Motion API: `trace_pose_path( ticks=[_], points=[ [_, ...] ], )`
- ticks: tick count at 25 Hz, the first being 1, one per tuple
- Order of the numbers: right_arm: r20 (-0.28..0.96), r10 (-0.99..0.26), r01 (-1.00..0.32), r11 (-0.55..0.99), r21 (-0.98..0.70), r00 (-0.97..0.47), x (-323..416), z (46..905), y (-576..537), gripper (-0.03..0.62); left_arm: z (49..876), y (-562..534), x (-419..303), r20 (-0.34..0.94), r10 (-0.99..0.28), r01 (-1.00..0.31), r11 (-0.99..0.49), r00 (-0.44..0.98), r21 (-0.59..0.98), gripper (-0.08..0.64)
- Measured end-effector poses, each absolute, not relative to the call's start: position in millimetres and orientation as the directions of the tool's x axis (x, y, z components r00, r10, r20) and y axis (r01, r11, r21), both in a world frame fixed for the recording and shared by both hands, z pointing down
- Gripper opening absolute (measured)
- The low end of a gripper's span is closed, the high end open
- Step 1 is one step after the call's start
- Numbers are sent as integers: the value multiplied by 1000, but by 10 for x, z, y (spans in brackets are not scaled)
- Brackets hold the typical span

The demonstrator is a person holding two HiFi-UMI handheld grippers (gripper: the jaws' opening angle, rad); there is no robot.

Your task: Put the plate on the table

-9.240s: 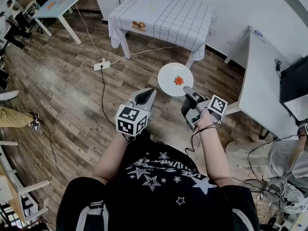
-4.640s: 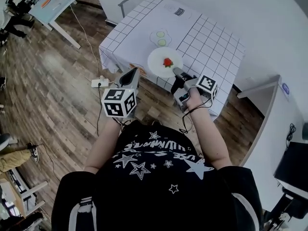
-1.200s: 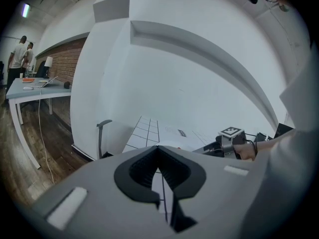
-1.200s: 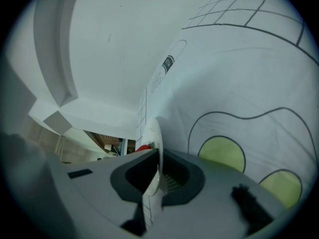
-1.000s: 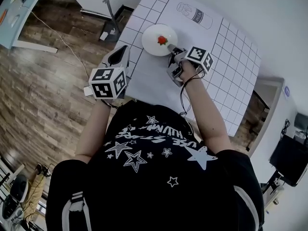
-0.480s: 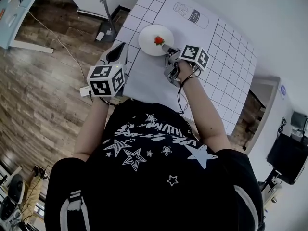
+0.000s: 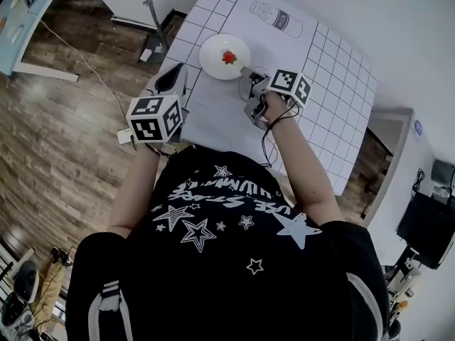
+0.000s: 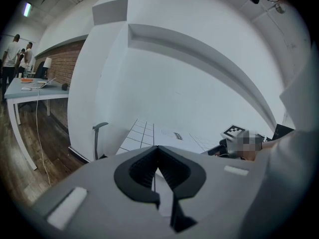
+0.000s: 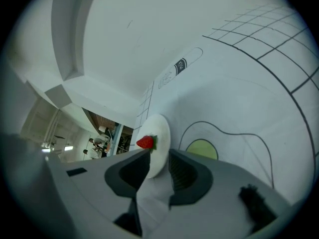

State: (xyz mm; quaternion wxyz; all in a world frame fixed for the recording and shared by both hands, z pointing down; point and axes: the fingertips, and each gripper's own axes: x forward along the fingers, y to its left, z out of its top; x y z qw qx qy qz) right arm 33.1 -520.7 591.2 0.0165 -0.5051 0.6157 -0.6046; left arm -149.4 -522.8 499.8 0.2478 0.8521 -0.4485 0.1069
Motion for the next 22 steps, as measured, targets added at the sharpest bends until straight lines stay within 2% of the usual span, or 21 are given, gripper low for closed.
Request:
trace_pose_path(
  ticks=[4, 6, 9, 22],
  points=[
    [522, -679, -562, -192, -805, -516, 387, 5740, -5137, 113, 4945, -5105, -1376, 397, -706, -809, -489, 586, 325, 9],
    [503, -687, -566, -160, -809, -524, 407, 5657, -5075, 60, 4938, -5044, -1320, 397, -701, -805, -498, 592, 323, 9],
    [468, -699, -561, -114, -820, -541, 443, 5509, -4949, 31, 4925, -4949, -1206, 397, -692, -798, -509, 603, 324, 9],
    [389, -757, -548, -48, -835, -526, 1089, 5138, -4055, 18, 4730, -4177, -432, 375, -657, -755, -588, 654, 288, 9]
  ],
)
